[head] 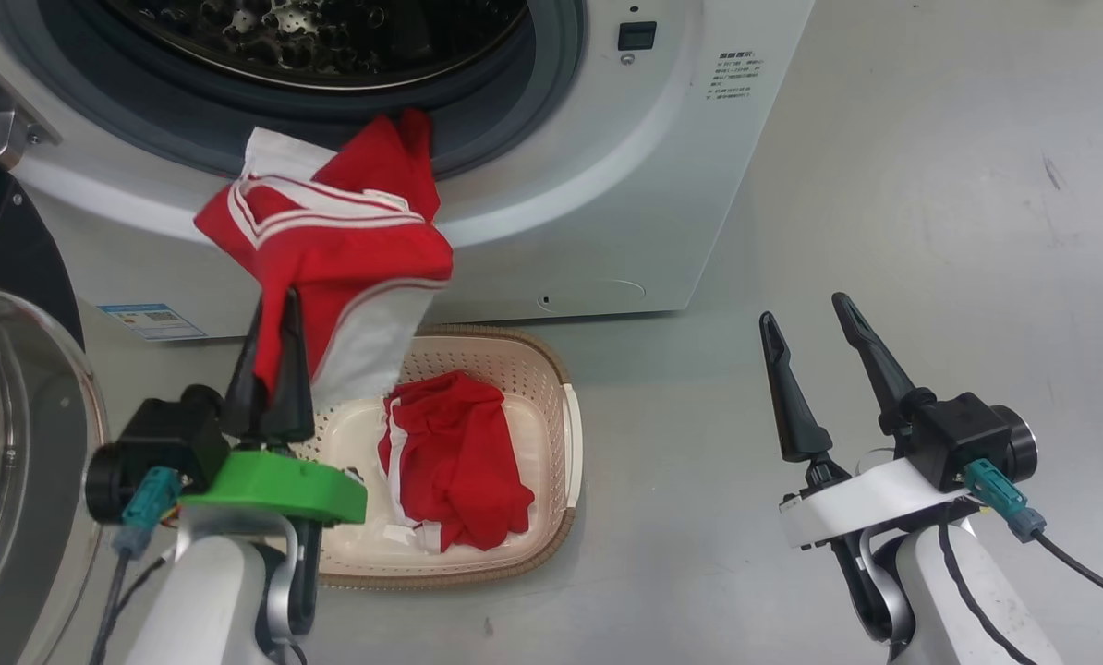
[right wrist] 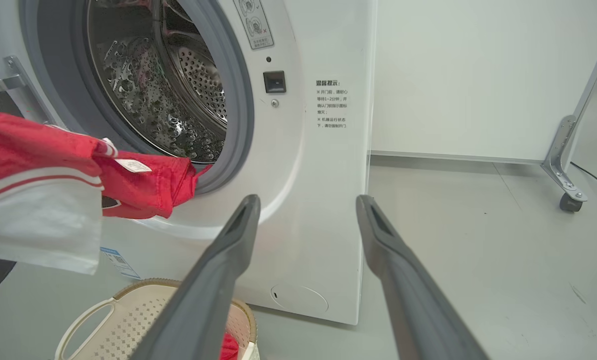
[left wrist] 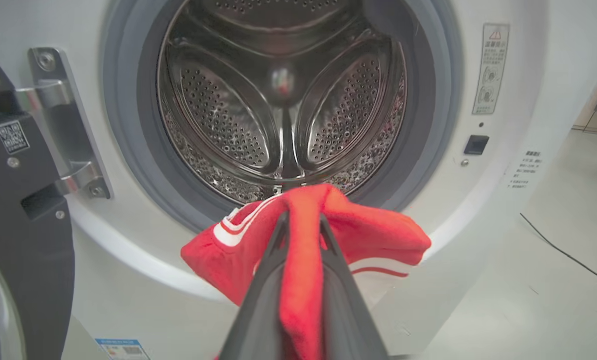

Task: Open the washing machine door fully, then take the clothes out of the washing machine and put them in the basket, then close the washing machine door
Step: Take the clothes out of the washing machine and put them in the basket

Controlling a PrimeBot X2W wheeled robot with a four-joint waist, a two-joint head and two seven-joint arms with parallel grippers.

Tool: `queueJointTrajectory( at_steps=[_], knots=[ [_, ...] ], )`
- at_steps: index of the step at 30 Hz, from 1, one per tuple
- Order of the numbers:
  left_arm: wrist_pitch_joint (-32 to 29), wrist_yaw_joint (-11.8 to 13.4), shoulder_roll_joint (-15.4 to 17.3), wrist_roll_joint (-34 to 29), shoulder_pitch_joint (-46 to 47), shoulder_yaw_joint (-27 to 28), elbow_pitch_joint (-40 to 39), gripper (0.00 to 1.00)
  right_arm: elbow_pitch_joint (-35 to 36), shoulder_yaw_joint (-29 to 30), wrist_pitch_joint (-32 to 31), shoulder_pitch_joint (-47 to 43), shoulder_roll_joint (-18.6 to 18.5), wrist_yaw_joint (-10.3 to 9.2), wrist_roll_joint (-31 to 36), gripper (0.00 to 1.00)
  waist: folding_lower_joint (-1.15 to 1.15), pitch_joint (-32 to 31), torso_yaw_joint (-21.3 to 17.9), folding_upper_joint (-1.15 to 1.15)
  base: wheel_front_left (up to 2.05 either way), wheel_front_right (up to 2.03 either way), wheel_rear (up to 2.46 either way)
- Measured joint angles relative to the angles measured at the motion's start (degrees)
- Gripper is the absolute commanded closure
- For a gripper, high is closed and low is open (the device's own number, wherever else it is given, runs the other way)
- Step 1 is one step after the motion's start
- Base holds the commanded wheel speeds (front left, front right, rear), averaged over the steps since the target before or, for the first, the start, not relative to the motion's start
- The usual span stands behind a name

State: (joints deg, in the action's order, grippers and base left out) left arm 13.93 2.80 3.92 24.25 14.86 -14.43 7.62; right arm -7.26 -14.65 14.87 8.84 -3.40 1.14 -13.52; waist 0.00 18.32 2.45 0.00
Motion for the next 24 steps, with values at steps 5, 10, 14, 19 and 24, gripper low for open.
queueJointTrajectory(
  at_steps=[5, 10, 14, 19, 24],
  knots=[
    [-1.7, -0.1, -0.7, 2.5, -2.8, -1.5, 3.1, 1.00, 0.1, -0.3, 0.0, 0.0, 0.0, 0.33, 0.1, 0.00, 0.00, 0.3, -0.2, 0.00, 0.00, 0.00, 0.00],
    [-2.8, -0.4, -0.9, 3.4, -3.1, -2.5, 5.7, 1.00, 0.5, -0.7, 0.0, 0.0, 0.0, 0.57, 0.6, 0.00, 0.00, 1.0, -0.6, 0.00, 0.00, 0.00, 0.00],
    [-3.9, -0.7, -1.0, 5.2, -3.1, -2.9, 8.9, 1.00, 0.8, -0.9, 0.0, 0.0, 0.0, 0.80, 0.6, 0.00, 0.00, 2.0, -1.1, 0.00, 0.00, 0.00, 0.00],
    [-5.1, -1.0, -1.1, 6.1, -3.0, -3.2, 12.8, 1.00, 1.4, -0.9, 0.0, 0.1, 0.0, 0.80, 0.7, 0.00, 0.00, 3.6, -1.9, 0.00, 0.00, 0.00, 0.00],
    [-6.9, -1.0, -1.1, 6.2, -0.8, -3.8, 17.6, 1.00, 2.1, -1.1, 0.0, 0.3, 0.0, 0.82, 1.1, 0.00, 0.00, 5.8, -2.8, 0.00, 0.00, 0.00, 0.00]
  ],
)
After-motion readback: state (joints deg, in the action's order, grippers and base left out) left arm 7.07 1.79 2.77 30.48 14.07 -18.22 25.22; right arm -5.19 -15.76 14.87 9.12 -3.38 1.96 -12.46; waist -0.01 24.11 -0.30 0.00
